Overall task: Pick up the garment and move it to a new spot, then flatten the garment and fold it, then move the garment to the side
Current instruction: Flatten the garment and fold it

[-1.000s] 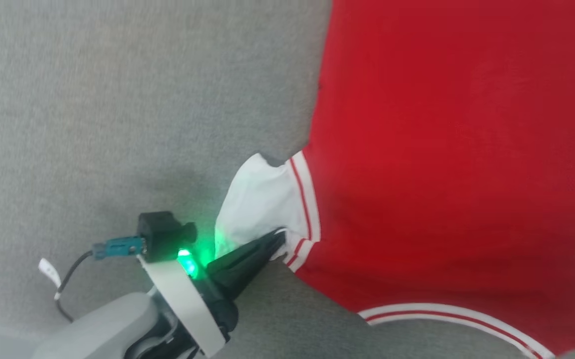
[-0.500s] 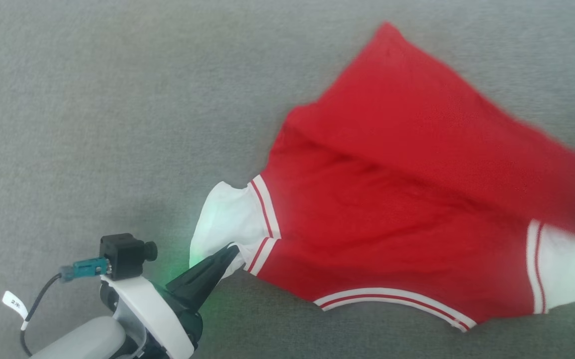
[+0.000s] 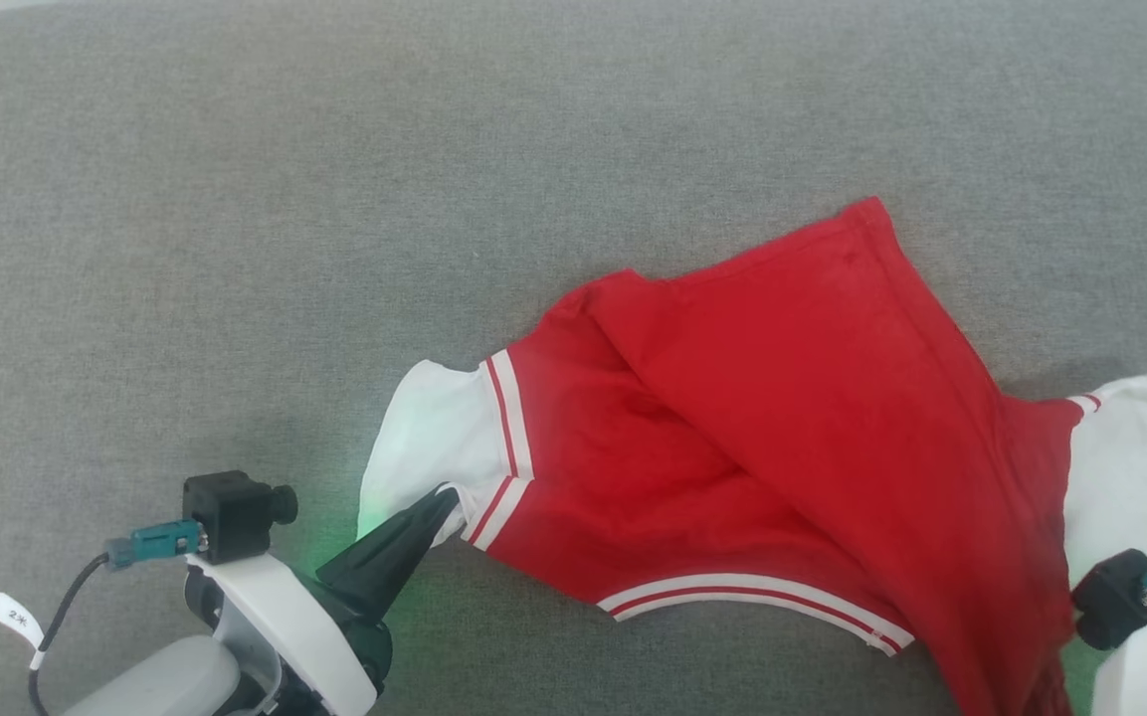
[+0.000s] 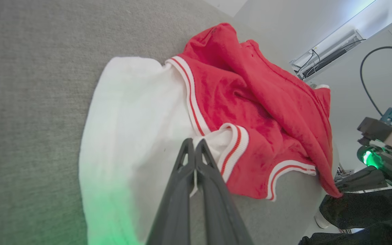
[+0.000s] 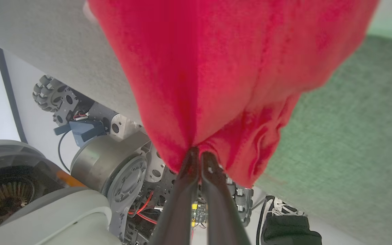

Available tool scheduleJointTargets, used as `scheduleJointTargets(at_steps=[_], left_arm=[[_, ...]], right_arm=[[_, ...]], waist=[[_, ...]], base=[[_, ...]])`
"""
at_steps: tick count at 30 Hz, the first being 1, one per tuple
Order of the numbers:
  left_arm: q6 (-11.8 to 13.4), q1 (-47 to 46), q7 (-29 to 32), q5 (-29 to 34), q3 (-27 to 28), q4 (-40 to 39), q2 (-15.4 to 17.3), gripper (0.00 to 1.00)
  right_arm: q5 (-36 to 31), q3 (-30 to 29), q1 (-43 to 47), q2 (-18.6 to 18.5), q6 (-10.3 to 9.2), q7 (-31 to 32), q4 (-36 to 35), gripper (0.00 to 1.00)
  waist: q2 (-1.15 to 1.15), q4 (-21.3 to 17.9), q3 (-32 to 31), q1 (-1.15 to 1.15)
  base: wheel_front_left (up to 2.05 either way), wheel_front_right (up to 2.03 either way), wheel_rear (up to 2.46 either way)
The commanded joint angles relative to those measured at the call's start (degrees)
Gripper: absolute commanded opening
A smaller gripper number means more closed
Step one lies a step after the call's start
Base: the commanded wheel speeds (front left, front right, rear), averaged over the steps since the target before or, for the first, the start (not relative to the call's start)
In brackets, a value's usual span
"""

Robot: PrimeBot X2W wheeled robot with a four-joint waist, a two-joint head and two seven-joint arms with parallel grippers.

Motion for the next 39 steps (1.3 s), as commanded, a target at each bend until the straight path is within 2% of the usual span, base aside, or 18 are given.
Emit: scheduleJointTargets(at_steps=[1, 2, 3, 4, 8, 12, 15, 18, 20, 27, 31, 38, 39], left_arm=[[0.18, 0.72, 0.01, 0.28, 0.16, 0.14, -0.16, 0.00], [0.18, 0.76, 0.02, 0.25, 0.06, 0.19, -0.18, 0.00], [0.17, 0.77, 0.02, 0.23, -0.04, 0.22, -0.17, 0.00], [0.17, 0.81, 0.02, 0.22, -0.10, 0.23, -0.13, 0.00], [0.17, 1.42, 0.02, 0.16, -0.04, 0.08, -0.08, 0.00], [0.17, 1.65, 0.02, 0.72, -0.04, -0.51, -0.59, 0.00], [0.18, 0.97, 0.02, 1.29, -0.18, -0.93, -1.06, 0.00], [0.17, -0.31, 0.01, 1.86, -0.54, -1.14, -2.11, 0.00], [0.17, -1.17, 0.01, 2.12, -0.85, -1.20, -2.59, 0.00], [0.17, -4.27, 0.02, 1.95, -1.92, -0.71, -4.50, 0.00], [0.17, -5.73, 0.01, 1.67, -2.43, -0.07, -5.75, 0.00], [0.17, -6.38, 0.02, 1.98, -2.36, 0.88, -7.73, 0.00], [0.18, -6.30, 0.02, 2.06, -2.27, 1.02, -7.91, 0.00]], right_arm=[[-0.59, 0.09, -0.17, 0.36, 0.00, -0.71, -0.46, 0.00], [-1.48, 0.08, -0.64, 0.90, 0.00, -1.51, -0.55, 0.30], [-2.01, -0.08, -0.94, 1.33, 0.00, -2.13, -0.45, 0.79], [-2.19, -0.17, -1.13, 1.32, 0.00, -2.63, -0.75, 1.00], [-0.59, -4.32, -0.76, 0.56, 0.00, -3.25, -3.37, 1.00], [3.40, -12.33, -1.12, -0.67, 0.00, -1.76, -7.88, 1.00], [4.91, -17.49, -5.58, -1.60, 0.00, -0.71, -9.38, 1.00], [2.07, -18.55, -14.06, -2.38, 0.00, -2.03, -7.40, 1.00], [-1.46, -15.97, -21.10, -2.15, 0.00, -4.00, -4.42, 1.00], [-13.20, 0.69, -42.65, 1.14, 0.00, -7.87, 12.12, 1.00], [-14.47, 7.28, -49.42, 2.62, 0.00, -8.50, 20.55, 1.00], [-12.30, 15.12, -52.18, 1.23, 0.00, -6.03, 28.42, 1.00], [-11.75, 15.79, -52.17, 0.98, 0.00, -5.79, 28.93, 0.74]], waist=[[0.00, -0.09, -0.09, 0.00], [0.00, -0.15, -0.15, 0.00], [0.00, -0.22, -0.24, 0.00], [0.00, -0.29, -0.37, 0.00], [0.00, -0.24, -0.94, 0.00], [0.00, 0.39, -0.93, 0.00], [0.00, 1.13, -0.21, 0.00], [0.00, 2.13, 1.10, 0.00], [0.00, 2.79, 2.19, 0.00], [0.00, 5.44, 5.85, 0.00], [0.00, 7.19, 7.41, 0.00], [0.00, 8.68, 8.15, 0.00], [0.00, 8.71, 8.10, 0.00]], base=[[0.00, 0.00, 0.00], [0.00, 0.00, 0.00], [0.00, 0.00, 0.00], [0.00, 0.00, 0.00], [0.00, 0.00, 0.00], [0.00, 0.00, 0.00], [0.00, 0.00, 0.00], [0.00, 0.00, 0.00], [0.00, 0.00, 0.00], [0.00, 0.00, 0.00], [0.00, 0.00, 0.00], [0.00, 0.00, 0.00], [0.00, 0.00, 0.00]])
